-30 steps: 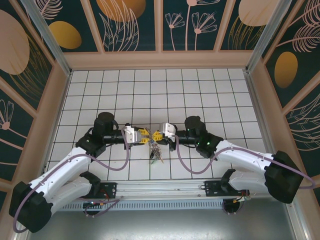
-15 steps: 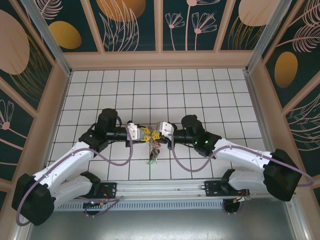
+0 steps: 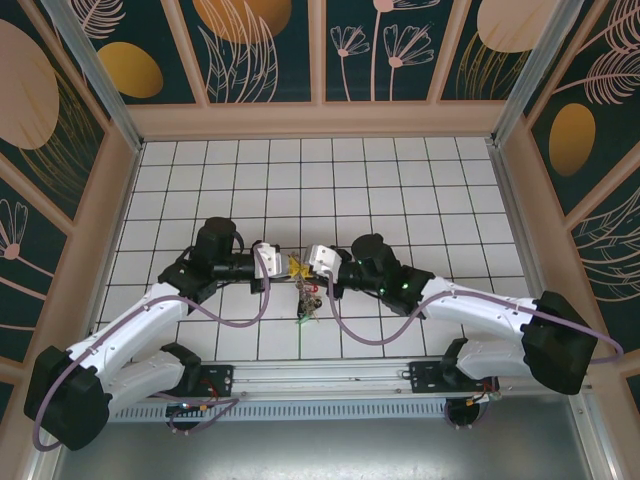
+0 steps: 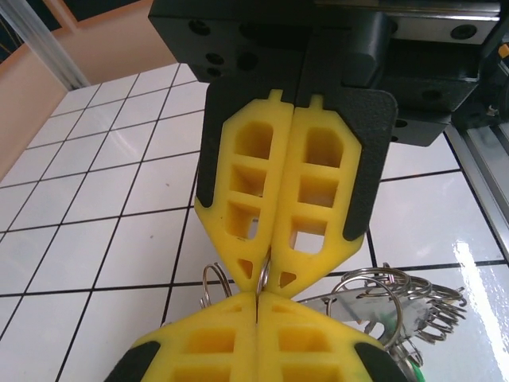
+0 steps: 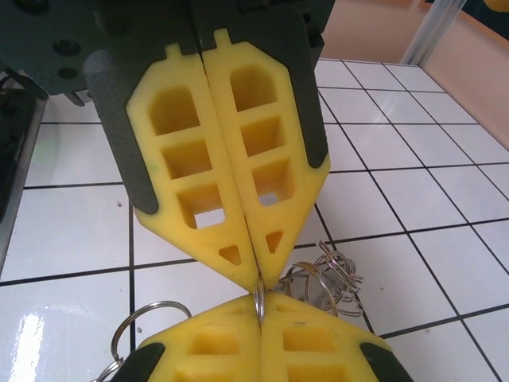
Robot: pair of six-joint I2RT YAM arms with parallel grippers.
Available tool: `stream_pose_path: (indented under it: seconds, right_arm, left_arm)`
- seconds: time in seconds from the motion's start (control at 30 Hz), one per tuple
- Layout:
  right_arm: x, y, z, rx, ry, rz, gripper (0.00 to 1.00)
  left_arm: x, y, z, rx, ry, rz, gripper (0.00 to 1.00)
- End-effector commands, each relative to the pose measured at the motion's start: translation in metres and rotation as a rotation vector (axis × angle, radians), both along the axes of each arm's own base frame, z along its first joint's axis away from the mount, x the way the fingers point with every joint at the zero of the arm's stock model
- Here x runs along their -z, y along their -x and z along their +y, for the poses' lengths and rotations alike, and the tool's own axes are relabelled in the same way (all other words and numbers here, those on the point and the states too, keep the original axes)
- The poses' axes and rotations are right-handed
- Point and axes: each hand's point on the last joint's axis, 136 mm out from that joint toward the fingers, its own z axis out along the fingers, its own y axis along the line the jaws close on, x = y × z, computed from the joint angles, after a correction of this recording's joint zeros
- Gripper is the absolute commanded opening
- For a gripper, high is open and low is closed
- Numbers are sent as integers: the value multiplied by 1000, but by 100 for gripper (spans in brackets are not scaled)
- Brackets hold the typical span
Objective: Put the keys on the keyring
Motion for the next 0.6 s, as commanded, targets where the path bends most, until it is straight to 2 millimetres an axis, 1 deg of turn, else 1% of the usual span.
stream_pose_path:
  seconds: [0.0,0.1,0.27,0.33,0.43,0.57]
  right_arm:
    - [-61,7,22,-53,-174,-90,0]
    - [-60,7,20,-48,-168,-92,0]
    - [-39,8,10,-80,-75,-88,1]
    - [-30,7,4,-87,-34,-83,11]
    - [-18,9,-4,-110,26,-72,14]
    - [-16,9,-12,-112,53,-80,18]
  left_arm:
    - [-4,3,-4,22,15,-37,0]
    - [-4,2,-2,7,13,-31,0]
    - [1,-7,2,-64,-13,-22,0]
    - [5,-8,4,-70,-23,-16,0]
    - [10,-5,4,-54,-27,-21,0]
    - [13,-3,3,-42,-21,-26,0]
